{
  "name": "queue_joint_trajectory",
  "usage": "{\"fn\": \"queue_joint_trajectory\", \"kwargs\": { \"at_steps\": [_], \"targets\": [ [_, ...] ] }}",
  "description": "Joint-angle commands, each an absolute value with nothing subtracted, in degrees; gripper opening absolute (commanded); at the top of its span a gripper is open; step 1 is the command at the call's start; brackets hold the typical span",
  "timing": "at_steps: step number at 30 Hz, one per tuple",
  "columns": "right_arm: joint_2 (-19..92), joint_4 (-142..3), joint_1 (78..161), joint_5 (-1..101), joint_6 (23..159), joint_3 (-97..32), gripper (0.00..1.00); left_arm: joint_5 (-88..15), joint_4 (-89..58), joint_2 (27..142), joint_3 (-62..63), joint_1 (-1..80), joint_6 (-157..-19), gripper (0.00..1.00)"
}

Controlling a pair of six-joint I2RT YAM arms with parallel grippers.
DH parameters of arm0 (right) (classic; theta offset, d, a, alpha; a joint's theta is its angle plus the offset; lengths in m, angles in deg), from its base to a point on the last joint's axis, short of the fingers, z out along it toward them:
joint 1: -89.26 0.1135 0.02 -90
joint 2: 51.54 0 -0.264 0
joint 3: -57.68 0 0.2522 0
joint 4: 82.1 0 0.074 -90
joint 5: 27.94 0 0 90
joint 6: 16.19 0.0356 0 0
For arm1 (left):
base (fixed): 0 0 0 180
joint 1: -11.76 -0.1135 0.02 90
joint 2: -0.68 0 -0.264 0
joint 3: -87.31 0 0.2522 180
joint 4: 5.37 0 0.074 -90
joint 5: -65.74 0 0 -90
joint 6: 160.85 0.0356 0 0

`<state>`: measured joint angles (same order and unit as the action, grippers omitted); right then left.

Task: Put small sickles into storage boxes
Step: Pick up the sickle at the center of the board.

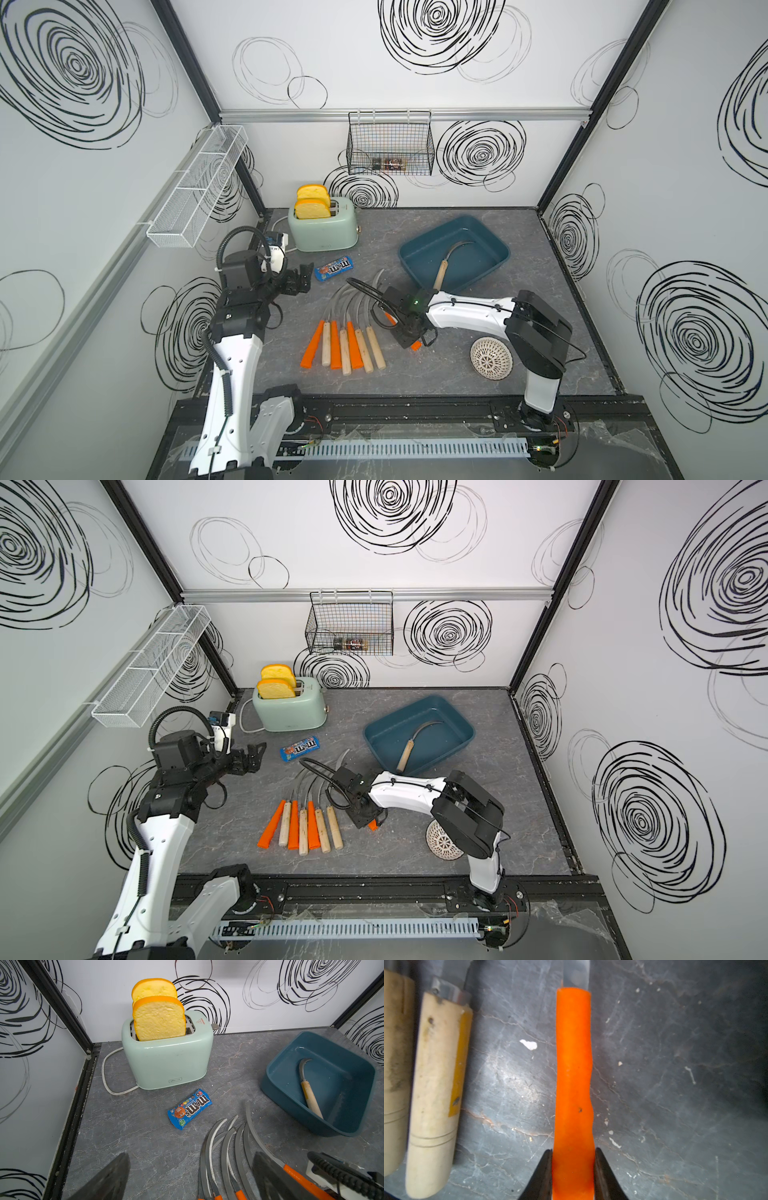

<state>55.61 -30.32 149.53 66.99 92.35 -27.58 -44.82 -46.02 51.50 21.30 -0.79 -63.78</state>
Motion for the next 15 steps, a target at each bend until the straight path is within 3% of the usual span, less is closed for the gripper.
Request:
{"fn": "queue_joint_trajectory", "kwargs": {
  "at_steps": [1, 15],
  "targets": [
    [54.14, -29.93, 149.38, 66.56, 91.3, -27.43, 0.0, -45.35, -44.28, 51.13, 19.5, -1.56, -63.43, 0.96],
    [52.55, -29.61, 149.03, 67.68, 90.74, -28.68, 0.0, -45.09, -43.74, 51.25, 19.98, -1.68, -64.36, 0.96]
  ]
}}
